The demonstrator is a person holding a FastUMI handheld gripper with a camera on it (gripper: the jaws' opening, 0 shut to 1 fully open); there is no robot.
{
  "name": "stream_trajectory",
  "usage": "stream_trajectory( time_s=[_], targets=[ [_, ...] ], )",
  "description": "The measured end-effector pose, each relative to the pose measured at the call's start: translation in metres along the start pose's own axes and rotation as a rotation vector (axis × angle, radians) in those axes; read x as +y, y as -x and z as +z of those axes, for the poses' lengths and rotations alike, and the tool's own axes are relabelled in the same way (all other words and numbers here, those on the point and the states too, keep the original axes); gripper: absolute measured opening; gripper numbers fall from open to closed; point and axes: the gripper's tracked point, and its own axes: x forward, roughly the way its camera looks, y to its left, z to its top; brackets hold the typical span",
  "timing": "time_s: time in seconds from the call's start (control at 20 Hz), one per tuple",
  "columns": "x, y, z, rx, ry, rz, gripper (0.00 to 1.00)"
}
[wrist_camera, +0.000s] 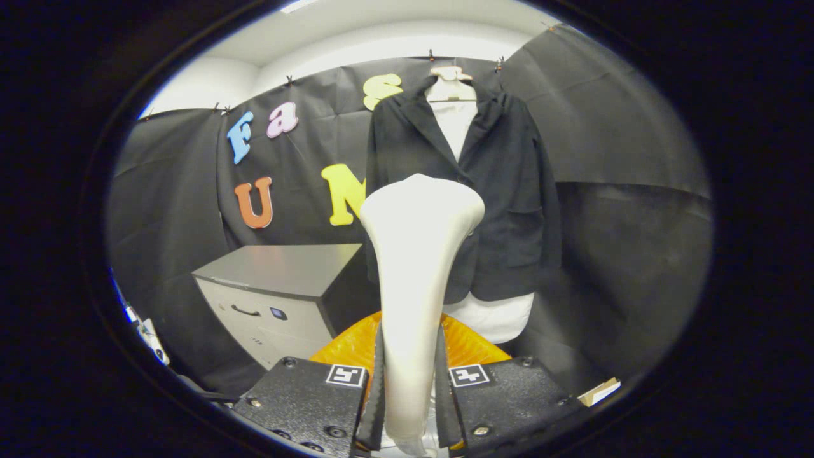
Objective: Iron the clothes twice with a garment steamer, once on the left side and once on the right side.
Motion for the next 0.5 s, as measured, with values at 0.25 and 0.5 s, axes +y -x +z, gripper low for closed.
stream_trajectory(
  time_s=[0.25,0.5],
  targets=[
    [0.046,0.059,-0.013,-0.013,0.021,0.003,0.35],
    [0.076,0.083,-0.014,-0.020,0.031,0.052,0.35]
  ],
)
